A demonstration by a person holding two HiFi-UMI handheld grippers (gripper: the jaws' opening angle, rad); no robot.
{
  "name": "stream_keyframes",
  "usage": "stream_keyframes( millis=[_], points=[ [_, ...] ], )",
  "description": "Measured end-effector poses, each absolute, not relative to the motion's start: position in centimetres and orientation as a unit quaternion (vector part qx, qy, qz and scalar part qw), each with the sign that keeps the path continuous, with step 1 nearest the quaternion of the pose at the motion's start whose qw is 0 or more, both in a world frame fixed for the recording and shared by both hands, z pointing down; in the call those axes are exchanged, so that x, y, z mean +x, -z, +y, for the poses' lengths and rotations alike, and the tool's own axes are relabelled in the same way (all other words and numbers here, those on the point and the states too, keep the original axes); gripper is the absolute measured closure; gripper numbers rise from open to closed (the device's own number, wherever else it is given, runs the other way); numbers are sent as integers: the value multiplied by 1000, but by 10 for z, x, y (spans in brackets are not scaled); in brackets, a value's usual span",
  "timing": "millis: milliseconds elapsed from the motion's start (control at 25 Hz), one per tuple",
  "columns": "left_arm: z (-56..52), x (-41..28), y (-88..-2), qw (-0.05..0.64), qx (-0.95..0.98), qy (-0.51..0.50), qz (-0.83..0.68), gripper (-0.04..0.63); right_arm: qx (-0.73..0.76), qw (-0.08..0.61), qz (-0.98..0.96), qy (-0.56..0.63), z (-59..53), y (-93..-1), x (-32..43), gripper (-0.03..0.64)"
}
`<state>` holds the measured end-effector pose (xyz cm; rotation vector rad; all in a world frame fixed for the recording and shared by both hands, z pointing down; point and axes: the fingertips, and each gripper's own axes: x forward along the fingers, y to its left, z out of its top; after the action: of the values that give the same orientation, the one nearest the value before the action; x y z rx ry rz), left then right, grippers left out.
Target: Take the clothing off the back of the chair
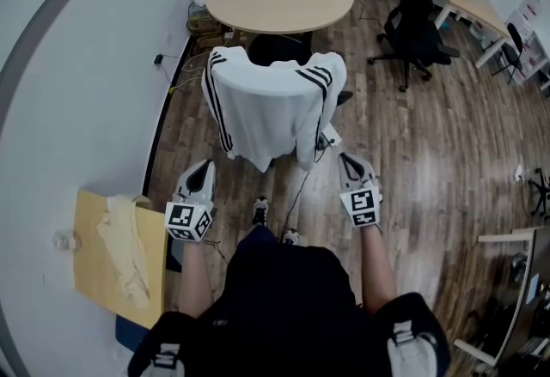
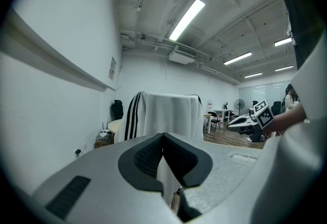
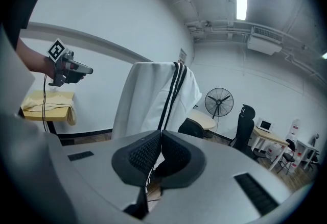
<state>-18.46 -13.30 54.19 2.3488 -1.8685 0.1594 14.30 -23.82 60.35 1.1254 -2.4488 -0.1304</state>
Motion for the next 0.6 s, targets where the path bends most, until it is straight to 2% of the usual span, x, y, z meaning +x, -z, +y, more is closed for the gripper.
stream_keyframes(
  millis=[600],
  points=[
    [-191,-208,-540,63,794,-45,-603,594,434,221,-872,54,-278,-594,130,621]
  ],
)
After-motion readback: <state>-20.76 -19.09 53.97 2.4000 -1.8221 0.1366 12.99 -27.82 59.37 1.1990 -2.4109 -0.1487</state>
